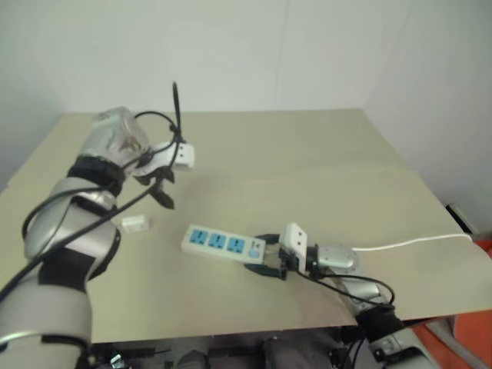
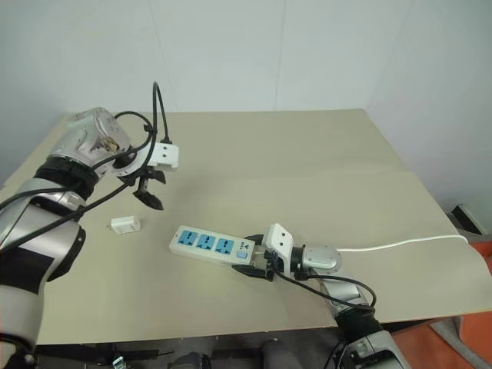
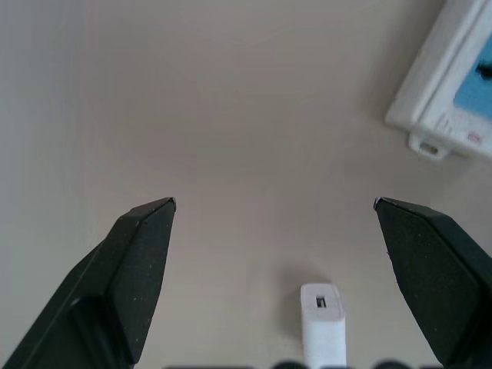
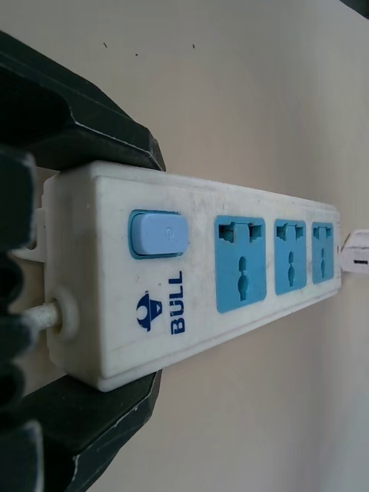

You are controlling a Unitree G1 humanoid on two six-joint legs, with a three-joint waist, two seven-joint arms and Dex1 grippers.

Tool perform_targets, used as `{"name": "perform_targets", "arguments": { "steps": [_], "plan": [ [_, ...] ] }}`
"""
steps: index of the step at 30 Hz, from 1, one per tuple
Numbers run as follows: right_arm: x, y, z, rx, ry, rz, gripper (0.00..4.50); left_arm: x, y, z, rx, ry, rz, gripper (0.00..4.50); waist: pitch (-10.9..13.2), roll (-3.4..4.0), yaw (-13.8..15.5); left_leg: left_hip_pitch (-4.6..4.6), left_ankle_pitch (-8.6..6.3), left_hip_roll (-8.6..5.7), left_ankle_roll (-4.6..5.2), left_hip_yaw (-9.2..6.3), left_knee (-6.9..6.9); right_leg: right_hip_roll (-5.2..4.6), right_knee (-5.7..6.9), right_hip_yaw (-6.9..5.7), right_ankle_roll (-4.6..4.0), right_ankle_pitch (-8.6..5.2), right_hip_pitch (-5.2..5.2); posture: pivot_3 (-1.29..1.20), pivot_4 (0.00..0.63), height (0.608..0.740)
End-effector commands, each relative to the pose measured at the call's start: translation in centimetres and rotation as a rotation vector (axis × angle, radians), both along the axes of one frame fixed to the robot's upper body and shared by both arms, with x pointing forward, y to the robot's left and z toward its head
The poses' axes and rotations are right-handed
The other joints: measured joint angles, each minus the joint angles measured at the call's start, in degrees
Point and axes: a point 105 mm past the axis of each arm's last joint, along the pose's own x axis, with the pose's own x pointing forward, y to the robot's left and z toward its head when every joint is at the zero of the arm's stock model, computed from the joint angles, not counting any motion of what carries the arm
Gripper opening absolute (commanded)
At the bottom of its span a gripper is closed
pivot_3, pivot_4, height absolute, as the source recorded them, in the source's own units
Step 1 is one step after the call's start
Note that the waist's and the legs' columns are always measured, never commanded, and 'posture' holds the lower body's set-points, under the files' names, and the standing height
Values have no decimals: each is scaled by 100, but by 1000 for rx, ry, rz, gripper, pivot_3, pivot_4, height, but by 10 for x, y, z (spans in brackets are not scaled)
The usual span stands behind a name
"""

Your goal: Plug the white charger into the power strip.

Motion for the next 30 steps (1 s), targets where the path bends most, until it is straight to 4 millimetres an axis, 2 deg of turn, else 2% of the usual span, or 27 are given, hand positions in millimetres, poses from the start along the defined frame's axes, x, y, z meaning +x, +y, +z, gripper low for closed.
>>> {"name": "perform_targets", "arguments": {
  "steps": [1, 6, 9, 15, 30],
  "plan": [
    [-12, 7, -23, -48, 49, 18, 3419, -8, 17, 0, 99, 57, -50, 4500, 0, -1, -2, 1, 0, 0, 0, -4, 0, 1, 1, -1, 0, 0, 0, 0, 150, 740],
    [-15, 11, -26, -40, 44, 8, 3419, -8, 22, -2, 129, 61, -31, 4500, 0, -1, 3, 7, 0, 0, 0, -5, 0, 1, 2, 0, 0, 0, 7, 0, 150, 740],
    [-14, 15, -25, -26, 44, -4, 3419, -4, 32, -11, 203, 31, -7, 4500, -1, -2, -7, 9, 0, 1, 0, -5, 0, 2, 3, 1, 0, 0, 7, 0, 150, 740],
    [-12, 21, -25, -24, 36, 0, 3419, -11, 35, -19, 181, 88, 20, 4500, 0, -2, -22, 19, 0, 1, 0, -5, -1, 8, 14, 10, 0, 0, 6, 0, 150, 740],
    [-14, 17, -32, -50, 34, -2, 3419, -16, 51, -36, 264, 88, 31, 4500, -1, -2, -15, 21, 0, 0, 0, -4, -1, 8, 15, 15, -1, 0, 8, 0, 150, 740]
  ]
}}
